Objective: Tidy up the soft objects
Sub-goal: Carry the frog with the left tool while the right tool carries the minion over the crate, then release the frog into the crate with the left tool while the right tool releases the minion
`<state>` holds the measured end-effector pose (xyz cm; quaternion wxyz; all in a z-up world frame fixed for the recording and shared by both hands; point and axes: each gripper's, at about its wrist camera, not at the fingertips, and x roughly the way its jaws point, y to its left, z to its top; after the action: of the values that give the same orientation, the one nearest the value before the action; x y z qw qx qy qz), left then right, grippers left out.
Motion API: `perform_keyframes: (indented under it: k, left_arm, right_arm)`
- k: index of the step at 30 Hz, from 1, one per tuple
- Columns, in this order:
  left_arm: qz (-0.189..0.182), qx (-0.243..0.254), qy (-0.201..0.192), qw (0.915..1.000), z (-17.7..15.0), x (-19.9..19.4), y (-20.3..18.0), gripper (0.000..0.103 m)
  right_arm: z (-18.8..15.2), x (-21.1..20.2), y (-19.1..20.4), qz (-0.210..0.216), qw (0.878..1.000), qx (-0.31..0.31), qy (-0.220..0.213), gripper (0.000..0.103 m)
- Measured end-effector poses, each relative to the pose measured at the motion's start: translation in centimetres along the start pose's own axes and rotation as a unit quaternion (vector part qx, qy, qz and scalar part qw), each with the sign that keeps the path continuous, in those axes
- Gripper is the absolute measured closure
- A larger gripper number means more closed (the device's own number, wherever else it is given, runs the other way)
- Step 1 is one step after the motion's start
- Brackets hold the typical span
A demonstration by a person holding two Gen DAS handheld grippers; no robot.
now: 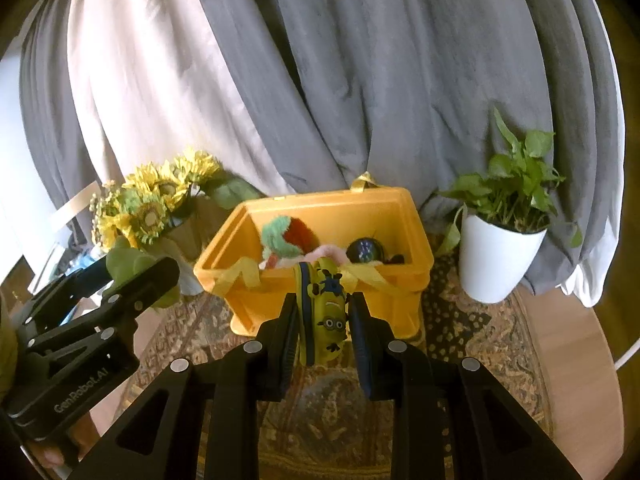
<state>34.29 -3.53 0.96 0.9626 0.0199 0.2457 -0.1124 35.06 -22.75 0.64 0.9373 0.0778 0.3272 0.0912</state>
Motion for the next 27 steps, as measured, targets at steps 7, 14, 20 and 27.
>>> perform_keyframes:
  k: [7, 14, 20, 27]
  left_arm:
    - [-0.006, 0.006, -0.012, 0.9999, 1.9, 0.8, 0.7, 0.04]
    - [-0.002, 0.02, -0.02, 0.9996, 4.4, 3.0, 1.2, 0.04]
    - [0.001, 0.02, -0.017, 0.9997, 6.2, 5.6, 2.0, 0.04]
    - [0.001, 0.011, 0.025, 0.9996, 7.5, 10.3, 3.0, 0.04]
  right_arm:
    - [2.3, 1.2, 0.4, 0.001, 1.0, -0.003, -0.008, 0.077]
    - [4.9, 3.7, 0.1, 0.006, 1.0, -0.001, -0.002, 0.077]
    - [7.2, 6.2, 0.0, 0.002, 1.0, -0.011, -0.002, 0.077]
    - [9.0, 10.0, -0.6, 0.001, 1.0, -0.014, 0.017, 0.077]
